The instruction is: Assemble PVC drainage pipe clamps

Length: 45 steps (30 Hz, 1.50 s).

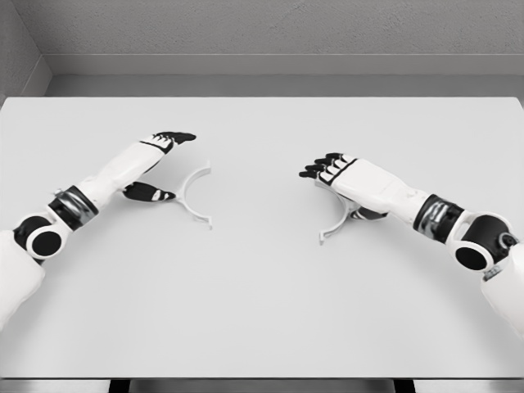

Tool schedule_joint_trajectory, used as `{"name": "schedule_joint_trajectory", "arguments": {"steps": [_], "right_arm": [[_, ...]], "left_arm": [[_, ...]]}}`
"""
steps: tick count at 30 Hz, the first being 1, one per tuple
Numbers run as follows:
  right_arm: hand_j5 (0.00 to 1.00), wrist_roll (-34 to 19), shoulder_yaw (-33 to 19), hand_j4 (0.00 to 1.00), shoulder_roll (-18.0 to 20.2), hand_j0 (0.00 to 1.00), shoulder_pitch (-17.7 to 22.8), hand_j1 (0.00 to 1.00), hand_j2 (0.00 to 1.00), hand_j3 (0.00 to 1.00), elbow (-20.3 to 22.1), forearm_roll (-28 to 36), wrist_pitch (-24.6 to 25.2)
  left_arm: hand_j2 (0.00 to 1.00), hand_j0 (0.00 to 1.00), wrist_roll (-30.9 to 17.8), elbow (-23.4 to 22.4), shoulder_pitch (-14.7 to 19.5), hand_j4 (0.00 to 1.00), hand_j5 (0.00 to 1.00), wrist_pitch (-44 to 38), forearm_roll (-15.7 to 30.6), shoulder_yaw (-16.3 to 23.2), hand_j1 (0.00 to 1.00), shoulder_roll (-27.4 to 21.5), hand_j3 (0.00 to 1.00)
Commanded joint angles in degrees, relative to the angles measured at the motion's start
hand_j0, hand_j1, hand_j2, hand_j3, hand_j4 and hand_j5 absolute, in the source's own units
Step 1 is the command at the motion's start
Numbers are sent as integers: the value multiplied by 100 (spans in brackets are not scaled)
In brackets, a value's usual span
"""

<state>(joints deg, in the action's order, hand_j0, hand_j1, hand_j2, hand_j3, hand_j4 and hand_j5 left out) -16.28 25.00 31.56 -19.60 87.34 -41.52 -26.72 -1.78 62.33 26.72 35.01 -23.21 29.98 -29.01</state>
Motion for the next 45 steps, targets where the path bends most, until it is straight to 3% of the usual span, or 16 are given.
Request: {"name": "schedule_joint_trajectory", "arguments": {"steps": [1,15,23,37,45], "right_arm": [[100,-33,58,100,-27,100,0,100,100,100,3,21,53],[100,-68,286,100,-176,100,-123,100,100,100,20,13,194],[100,-121,365,100,-159,100,-53,100,100,100,345,13,211],[100,-147,524,100,-176,100,-97,100,100,100,345,13,326],[100,-156,787,100,-387,100,-220,100,100,100,345,4,537]], "left_arm": [[100,100,3,60,0,100,100,-1,36,-9,100,80,100],[100,100,3,-98,79,100,100,-1,-34,-80,100,159,100],[100,100,3,-634,369,100,100,-1,-34,-27,100,476,100],[100,100,3,-625,369,100,100,-1,-43,-18,100,520,100],[100,100,3,-564,352,100,100,-1,-157,52,100,634,100]]}}
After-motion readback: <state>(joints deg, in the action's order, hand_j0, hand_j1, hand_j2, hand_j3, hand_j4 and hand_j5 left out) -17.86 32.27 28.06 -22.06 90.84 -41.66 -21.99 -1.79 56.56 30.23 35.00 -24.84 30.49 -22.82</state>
